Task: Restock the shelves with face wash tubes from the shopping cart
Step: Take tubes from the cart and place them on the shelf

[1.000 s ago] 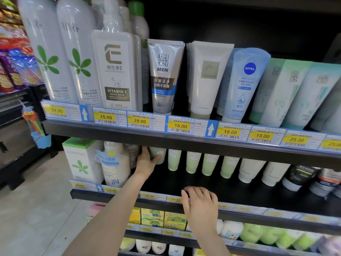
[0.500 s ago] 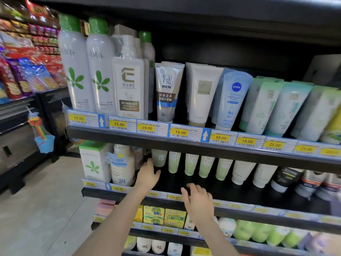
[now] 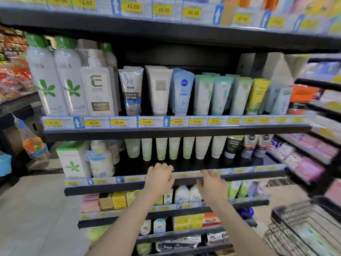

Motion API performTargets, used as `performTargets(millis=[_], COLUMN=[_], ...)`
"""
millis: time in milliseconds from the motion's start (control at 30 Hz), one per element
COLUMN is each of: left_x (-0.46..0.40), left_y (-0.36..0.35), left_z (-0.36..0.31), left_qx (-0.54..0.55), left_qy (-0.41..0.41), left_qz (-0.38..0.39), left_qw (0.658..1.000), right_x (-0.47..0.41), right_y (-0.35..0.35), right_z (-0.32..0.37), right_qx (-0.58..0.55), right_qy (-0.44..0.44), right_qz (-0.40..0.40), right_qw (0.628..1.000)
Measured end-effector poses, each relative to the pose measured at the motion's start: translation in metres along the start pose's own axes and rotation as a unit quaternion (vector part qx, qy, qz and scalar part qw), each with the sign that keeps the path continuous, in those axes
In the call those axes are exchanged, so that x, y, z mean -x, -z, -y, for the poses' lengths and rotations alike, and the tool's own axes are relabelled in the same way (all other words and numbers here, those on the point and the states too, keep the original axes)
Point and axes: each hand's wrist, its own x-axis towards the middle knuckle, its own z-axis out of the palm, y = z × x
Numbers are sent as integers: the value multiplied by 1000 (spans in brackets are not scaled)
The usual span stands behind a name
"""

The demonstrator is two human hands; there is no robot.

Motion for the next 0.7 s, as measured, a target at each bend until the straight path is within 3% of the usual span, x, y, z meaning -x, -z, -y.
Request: performTargets(millis=[233, 500, 700], left_x=[-30, -44, -34], left_y=[-20, -52, -89], left_z=[-134, -343, -474], left_qx=[-2, 13, 93], left_qy=[-148, -306, -363], left_qz=[35, 91, 143], left_qw=[988, 947, 916], right_x=[48, 127, 192], right_y=[30, 63, 75], right_z=[-125, -296, -409], right_qx=[38, 62, 74], right_qy=[-112, -288, -373], right_qz=[28, 32, 49], right_qw=[993, 955, 923])
